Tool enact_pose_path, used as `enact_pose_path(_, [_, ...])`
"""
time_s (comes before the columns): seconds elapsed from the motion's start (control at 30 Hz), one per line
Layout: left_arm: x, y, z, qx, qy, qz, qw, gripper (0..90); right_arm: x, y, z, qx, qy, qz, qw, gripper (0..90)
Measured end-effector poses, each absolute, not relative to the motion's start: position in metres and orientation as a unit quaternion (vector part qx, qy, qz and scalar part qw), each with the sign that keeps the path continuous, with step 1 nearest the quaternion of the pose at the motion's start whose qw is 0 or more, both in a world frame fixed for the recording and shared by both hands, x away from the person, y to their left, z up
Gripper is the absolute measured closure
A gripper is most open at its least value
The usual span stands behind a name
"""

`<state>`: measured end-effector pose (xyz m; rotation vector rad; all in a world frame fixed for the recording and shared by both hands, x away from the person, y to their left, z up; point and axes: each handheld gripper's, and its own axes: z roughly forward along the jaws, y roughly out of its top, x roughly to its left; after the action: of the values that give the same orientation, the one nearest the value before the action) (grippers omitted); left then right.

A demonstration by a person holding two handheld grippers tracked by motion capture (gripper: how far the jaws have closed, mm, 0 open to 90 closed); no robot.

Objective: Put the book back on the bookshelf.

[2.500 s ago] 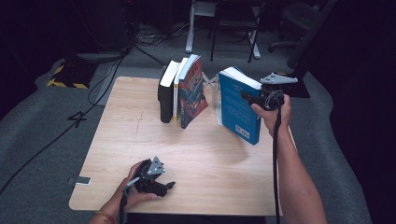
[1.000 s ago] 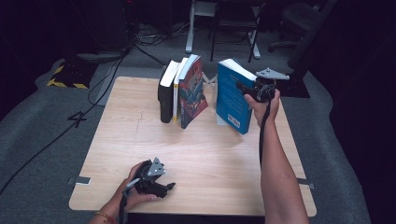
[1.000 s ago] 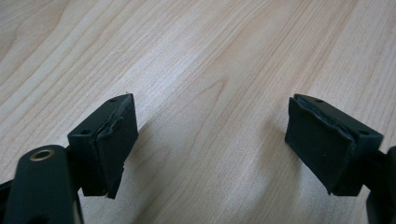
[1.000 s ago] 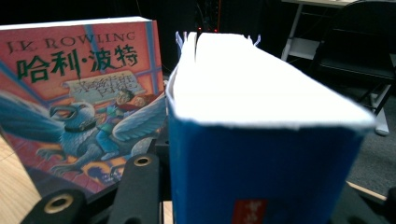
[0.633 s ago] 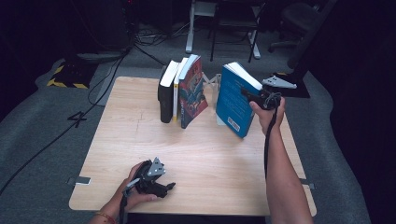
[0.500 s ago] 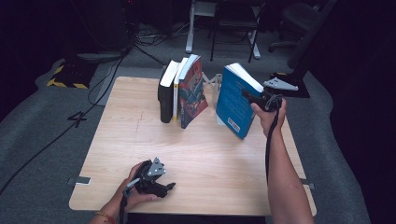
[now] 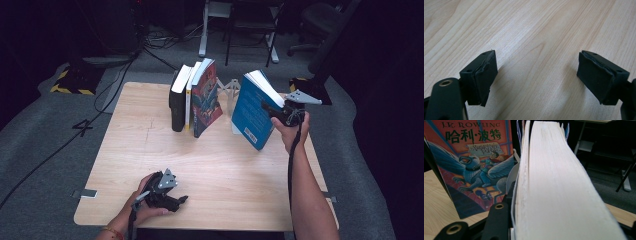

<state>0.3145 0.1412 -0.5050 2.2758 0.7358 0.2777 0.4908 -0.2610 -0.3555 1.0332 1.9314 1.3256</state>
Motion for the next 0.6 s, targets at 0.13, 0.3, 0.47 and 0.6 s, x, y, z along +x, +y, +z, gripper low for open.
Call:
enact_pose_path(0.13, [0.315,0.141,-0.505,0.882,0.285,0.108,0.359,16.6,0.49,-0.261,-0.356,0.385,0.721,0.499,0.287,59.0])
enact_pose_path(0.3, [0.315,0.141,-0.505,0.882,0.285,0.107,0.359,16.6,0.487,-0.264,-0.358,0.389,0.716,0.506,0.284,53.6])
enact_pose_path(0.47, [0.315,0.141,-0.505,0.882,0.285,0.108,0.359,16.6,0.48,-0.268,-0.361,0.384,0.72,0.502,0.287,51.5])
enact_pose_path(0.6, [0.315,0.141,-0.505,0.882,0.285,0.108,0.358,16.6,0.474,-0.269,-0.367,0.377,0.728,0.495,0.287,49.0])
